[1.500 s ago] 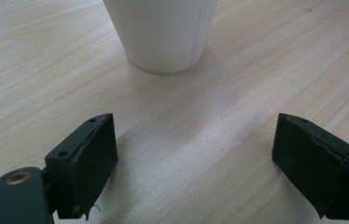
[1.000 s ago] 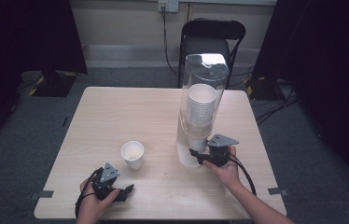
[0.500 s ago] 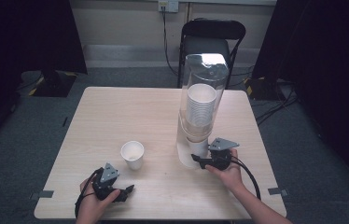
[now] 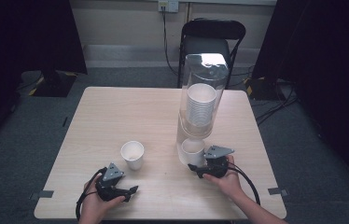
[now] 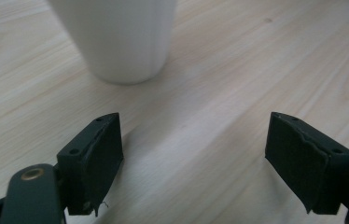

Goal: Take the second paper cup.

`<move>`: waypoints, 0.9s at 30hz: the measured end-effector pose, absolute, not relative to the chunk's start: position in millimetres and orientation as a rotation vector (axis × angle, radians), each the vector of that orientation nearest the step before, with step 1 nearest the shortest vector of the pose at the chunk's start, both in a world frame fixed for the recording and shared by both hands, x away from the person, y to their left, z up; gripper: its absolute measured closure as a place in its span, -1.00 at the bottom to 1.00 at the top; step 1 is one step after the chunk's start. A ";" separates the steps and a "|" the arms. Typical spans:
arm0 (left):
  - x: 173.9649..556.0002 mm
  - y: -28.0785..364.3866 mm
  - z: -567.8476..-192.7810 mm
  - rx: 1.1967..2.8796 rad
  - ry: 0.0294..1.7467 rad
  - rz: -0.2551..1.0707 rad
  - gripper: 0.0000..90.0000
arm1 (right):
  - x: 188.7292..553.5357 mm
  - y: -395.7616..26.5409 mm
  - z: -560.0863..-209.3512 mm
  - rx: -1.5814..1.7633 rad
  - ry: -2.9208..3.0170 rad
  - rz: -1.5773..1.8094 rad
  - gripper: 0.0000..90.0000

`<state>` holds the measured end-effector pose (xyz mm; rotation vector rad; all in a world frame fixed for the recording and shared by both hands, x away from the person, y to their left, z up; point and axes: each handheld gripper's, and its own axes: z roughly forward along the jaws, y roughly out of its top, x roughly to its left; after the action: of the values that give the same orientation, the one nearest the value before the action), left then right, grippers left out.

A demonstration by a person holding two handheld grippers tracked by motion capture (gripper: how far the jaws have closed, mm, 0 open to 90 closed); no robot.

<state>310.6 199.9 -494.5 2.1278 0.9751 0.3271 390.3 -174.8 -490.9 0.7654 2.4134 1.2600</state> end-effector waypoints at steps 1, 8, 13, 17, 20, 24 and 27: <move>310.0 197.0 -493.5 2.125 0.969 0.320 -0.59 | 389.4 -173.4 -491.2 0.759 2.419 1.262 -0.20; 308.1 179.4 -485.0 2.123 0.912 0.275 -0.55 | 383.4 -166.9 -491.3 0.710 2.460 1.275 -0.20; 306.9 167.3 -474.0 2.093 0.869 0.228 -0.49 | 373.6 -155.2 -491.0 0.595 2.507 1.258 -0.20; 308.8 157.5 -459.8 2.074 0.840 0.207 -0.42 | 366.5 -149.5 -489.0 0.522 2.504 1.282 -0.20; 310.0 150.3 -451.3 2.059 0.827 0.194 -0.36 | 360.4 -145.7 -490.7 0.450 2.522 1.252 -0.21; 310.9 140.6 -444.4 2.035 0.812 0.169 -0.29 | 354.8 -141.8 -489.5 0.416 2.523 1.267 -0.21; 311.5 135.4 -440.6 2.040 0.789 0.167 -0.26 | 351.3 -136.9 -491.0 0.380 2.546 1.267 -0.21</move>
<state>311.5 135.4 -440.6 2.0396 0.7892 0.1672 351.3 -136.9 -491.0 0.3803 2.5460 1.2666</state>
